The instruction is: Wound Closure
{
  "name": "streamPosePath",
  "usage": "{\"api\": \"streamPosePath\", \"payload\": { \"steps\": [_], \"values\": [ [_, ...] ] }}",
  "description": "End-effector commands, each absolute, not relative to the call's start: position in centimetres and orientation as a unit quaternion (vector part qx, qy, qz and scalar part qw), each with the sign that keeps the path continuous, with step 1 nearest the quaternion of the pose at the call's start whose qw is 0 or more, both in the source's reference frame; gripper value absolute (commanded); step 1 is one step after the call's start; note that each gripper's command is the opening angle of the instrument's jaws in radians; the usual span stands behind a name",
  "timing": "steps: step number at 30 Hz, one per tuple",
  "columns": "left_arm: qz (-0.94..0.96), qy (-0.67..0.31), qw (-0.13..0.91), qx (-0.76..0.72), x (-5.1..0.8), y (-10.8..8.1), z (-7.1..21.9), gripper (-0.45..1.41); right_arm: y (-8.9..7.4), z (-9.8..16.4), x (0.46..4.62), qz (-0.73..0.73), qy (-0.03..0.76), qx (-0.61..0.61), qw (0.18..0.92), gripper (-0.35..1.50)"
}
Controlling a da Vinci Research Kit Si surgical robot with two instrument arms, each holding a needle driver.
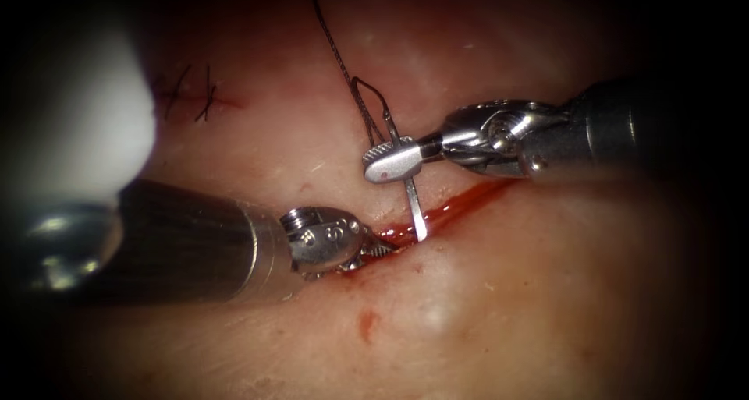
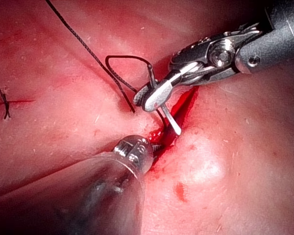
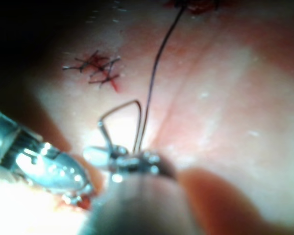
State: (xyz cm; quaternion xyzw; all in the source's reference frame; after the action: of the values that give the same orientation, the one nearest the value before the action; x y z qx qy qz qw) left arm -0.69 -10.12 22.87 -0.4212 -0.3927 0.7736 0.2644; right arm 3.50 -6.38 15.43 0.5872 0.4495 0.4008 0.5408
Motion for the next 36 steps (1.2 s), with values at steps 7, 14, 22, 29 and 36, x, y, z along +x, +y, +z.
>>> {"api": "streamPosePath", "payload": {
  "steps": [7,14,22,29,36],
  "values": [
    [0.773,-0.394,0.264,-0.421,-0.71,-10.23,22.92,0.52,-6.49,15.46,3.61,0.397,0.47,0.595,0.517,-0.35],
    [0.773,-0.393,0.264,-0.422,-0.68,-10.22,22.93,0.52,-6.58,15.49,3.65,0.395,0.482,0.599,0.503,-0.35],
    [0.774,-0.393,0.263,-0.422,-0.65,-10.22,22.93,0.51,-6.69,15.45,3.62,0.463,0.406,0.647,0.451,-0.35],
    [0.774,-0.392,0.262,-0.422,-0.6,-10.23,22.93,0.51,-6.76,15.43,3.57,0.508,0.342,0.675,0.412,-0.35],
    [0.776,-0.389,0.26,-0.424,-0.54,-10.26,22.92,0.49,-6.78,15.42,3.57,0.517,0.333,0.68,0.399,-0.35]
  ]
}}
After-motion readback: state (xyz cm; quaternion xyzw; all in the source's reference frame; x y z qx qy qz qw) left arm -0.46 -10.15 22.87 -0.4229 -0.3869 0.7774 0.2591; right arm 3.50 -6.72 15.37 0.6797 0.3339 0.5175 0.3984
